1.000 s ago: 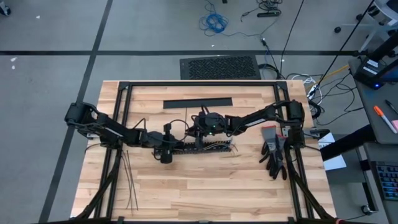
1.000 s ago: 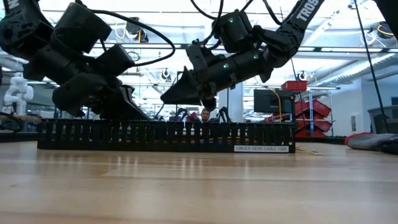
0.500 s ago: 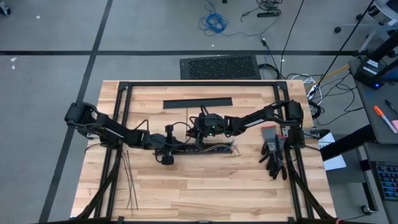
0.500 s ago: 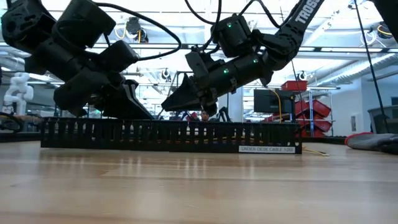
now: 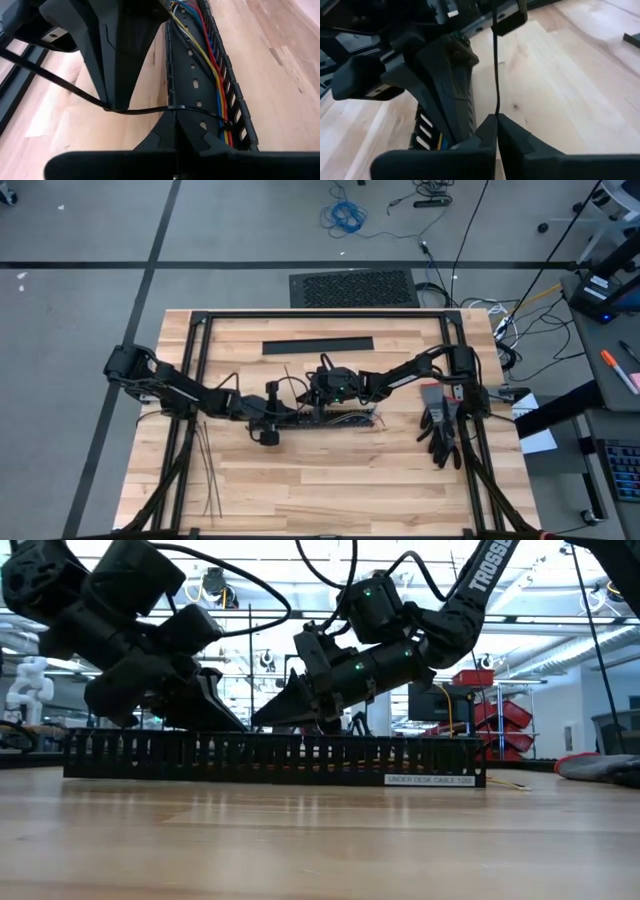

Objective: Ziptie cables
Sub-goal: Put the zip-tied cable into the black cable duct

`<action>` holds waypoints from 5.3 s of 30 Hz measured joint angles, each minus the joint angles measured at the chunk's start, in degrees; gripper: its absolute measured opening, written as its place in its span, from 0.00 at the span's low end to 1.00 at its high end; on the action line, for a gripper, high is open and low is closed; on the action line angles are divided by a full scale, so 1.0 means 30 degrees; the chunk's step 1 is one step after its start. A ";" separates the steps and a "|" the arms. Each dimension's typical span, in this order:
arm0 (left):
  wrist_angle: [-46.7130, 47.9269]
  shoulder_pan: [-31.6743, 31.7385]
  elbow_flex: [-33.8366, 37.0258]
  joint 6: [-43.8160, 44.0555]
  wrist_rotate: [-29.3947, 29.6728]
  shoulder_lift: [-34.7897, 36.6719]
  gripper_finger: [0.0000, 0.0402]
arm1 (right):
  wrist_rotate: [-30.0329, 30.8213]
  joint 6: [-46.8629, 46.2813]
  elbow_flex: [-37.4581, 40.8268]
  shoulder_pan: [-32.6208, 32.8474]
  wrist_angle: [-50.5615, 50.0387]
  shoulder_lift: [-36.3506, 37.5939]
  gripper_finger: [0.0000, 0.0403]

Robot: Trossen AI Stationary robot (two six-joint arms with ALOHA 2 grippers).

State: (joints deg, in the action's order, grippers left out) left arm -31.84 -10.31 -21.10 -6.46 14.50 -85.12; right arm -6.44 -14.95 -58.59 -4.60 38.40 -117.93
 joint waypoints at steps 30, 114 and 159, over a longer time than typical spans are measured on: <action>0.1310 -0.2017 -0.1594 -0.1493 0.2501 -0.0007 0.00 | 0.0704 -0.0798 0.0000 0.0072 -0.2363 0.0000 0.00; -0.0603 -0.1318 -0.1596 -0.0311 0.2484 -0.2820 0.00 | 0.1610 0.1504 0.0015 0.2250 -0.4891 0.1989 0.00; -0.0853 -0.1699 -0.1610 -0.0979 0.2028 -0.2812 0.00 | 0.2365 0.0714 0.0051 0.1179 -0.5710 0.0823 0.00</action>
State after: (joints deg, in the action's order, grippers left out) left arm -34.40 -15.41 -25.93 -9.40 20.59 -93.56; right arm 0.66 -12.81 -58.43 -1.06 21.27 -115.46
